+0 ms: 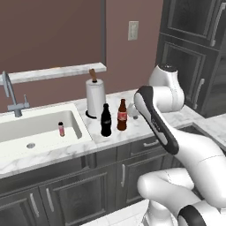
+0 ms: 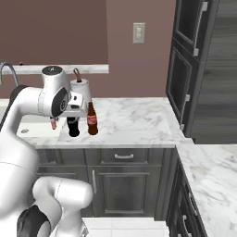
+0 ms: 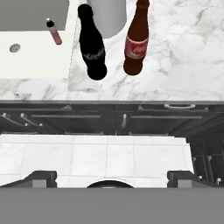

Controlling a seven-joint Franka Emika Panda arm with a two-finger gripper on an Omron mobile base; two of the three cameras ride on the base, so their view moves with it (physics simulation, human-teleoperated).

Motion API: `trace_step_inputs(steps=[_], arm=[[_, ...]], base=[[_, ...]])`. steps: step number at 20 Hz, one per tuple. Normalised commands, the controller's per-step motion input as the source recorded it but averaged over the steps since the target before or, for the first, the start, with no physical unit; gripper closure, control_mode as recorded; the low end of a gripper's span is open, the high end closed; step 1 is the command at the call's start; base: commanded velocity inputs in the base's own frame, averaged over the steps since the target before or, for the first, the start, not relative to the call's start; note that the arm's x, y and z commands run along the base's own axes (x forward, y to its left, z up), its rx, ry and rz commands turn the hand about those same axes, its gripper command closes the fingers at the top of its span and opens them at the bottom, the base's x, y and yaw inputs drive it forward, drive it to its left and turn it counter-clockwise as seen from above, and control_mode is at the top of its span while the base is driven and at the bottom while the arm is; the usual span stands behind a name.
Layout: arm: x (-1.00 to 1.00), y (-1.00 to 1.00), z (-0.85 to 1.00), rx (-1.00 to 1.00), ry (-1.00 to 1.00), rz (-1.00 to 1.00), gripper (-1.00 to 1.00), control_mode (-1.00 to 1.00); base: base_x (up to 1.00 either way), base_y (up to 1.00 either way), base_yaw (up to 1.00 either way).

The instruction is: Place the large bottle from the dining counter next to the other large bottle outside the sink, and place the small bottle from the dining counter next to the other small bottle inside the sink.

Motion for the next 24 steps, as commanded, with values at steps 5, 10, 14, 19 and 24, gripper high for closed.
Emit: trace_step_inputs(steps=[5, 10, 14, 19, 24], arm=[[0.0, 0.0, 0.0, 0.0, 0.0, 0.0, -1.0, 1.0], [0.0, 0.0, 0.0, 0.0, 0.0, 0.0, -1.0, 1.0], [0.0, 0.0, 0.0, 0.0, 0.0, 0.0, -1.0, 1.0], [0.0, 0.0, 0.0, 0.0, 0.0, 0.0, -1.0, 1.0], [0.0, 0.0, 0.0, 0.0, 0.0, 0.0, -1.0, 1.0]], base=[[-0.76, 0.65, 0.09], [-0.43, 1.0, 0.01], [-0.35, 1.0, -0.06], [-0.3, 1.0, -0.12], [-0.21, 1.0, -0.14]])
